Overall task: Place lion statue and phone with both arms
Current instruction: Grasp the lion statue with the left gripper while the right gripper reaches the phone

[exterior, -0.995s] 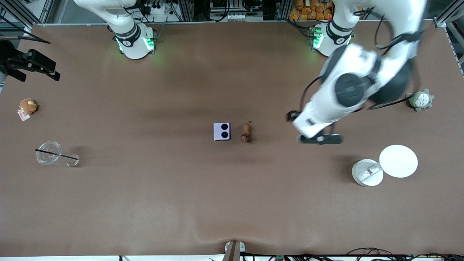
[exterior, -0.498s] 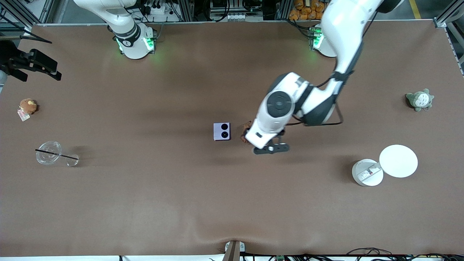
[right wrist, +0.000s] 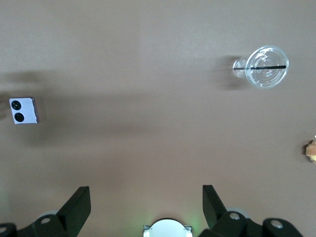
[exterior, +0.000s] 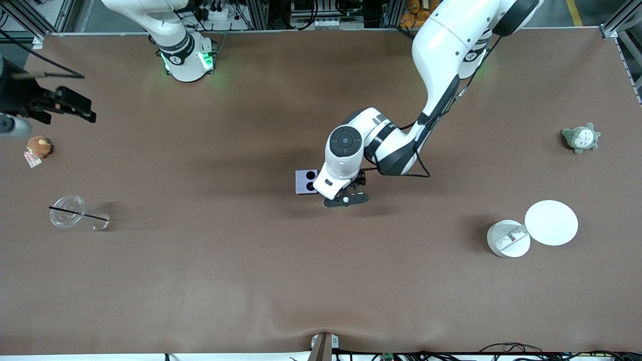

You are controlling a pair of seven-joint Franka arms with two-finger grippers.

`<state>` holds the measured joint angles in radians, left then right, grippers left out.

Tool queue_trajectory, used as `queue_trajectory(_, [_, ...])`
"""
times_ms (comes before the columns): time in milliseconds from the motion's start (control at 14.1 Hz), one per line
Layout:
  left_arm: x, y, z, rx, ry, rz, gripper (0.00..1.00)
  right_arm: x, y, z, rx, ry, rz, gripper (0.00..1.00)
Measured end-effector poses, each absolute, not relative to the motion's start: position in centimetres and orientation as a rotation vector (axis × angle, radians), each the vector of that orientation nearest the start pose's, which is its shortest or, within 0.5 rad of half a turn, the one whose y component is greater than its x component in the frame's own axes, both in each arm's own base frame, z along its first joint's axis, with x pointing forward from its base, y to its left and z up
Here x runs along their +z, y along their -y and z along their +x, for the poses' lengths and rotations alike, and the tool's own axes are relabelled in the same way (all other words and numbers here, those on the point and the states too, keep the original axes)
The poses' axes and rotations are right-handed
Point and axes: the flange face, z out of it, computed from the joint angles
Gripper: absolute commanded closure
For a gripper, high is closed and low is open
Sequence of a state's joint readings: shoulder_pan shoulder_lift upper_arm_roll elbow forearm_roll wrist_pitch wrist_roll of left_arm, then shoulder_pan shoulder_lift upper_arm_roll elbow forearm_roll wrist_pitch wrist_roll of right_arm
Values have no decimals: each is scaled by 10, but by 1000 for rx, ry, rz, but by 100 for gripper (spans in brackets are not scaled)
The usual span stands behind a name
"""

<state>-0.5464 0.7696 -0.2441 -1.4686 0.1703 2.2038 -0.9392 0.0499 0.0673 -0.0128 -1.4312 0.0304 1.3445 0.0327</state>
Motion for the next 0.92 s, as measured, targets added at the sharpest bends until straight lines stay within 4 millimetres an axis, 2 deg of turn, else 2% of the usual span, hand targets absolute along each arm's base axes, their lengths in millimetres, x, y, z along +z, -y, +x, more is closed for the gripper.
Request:
queue_trajectory(142, [227, 485, 529, 56, 172, -3147, 38, 613, -26, 558, 322, 15, -3103, 0])
queue_trajectory(213, [227, 486, 528, 57, 169, -3147, 56, 607, -29, 560, 353, 23, -3101, 0])
queue_trajectory(284, [226, 487, 527, 57, 166, -3147, 80, 601, -35, 562, 374, 39, -3099, 0])
queue_trajectory(355, [225, 488, 526, 59, 163, -3145, 94, 596, -43, 563, 393, 61, -3095, 0])
queue_trajectory(427, [223, 488, 525, 62, 161, -3143, 100, 591, -51, 564, 411, 80, -3084, 0])
queue_trajectory(711, [223, 483, 529, 60, 78, -3141, 100, 585, -63, 563, 450, 100, -3023, 0])
queue_trajectory(782, [223, 476, 535, 58, 19, -3134, 100, 583, -66, 564, 460, 104, -3000, 0])
queue_trajectory(924, [230, 443, 562, 61, -71, -3115, 100, 573, -80, 566, 479, 130, -2953, 0])
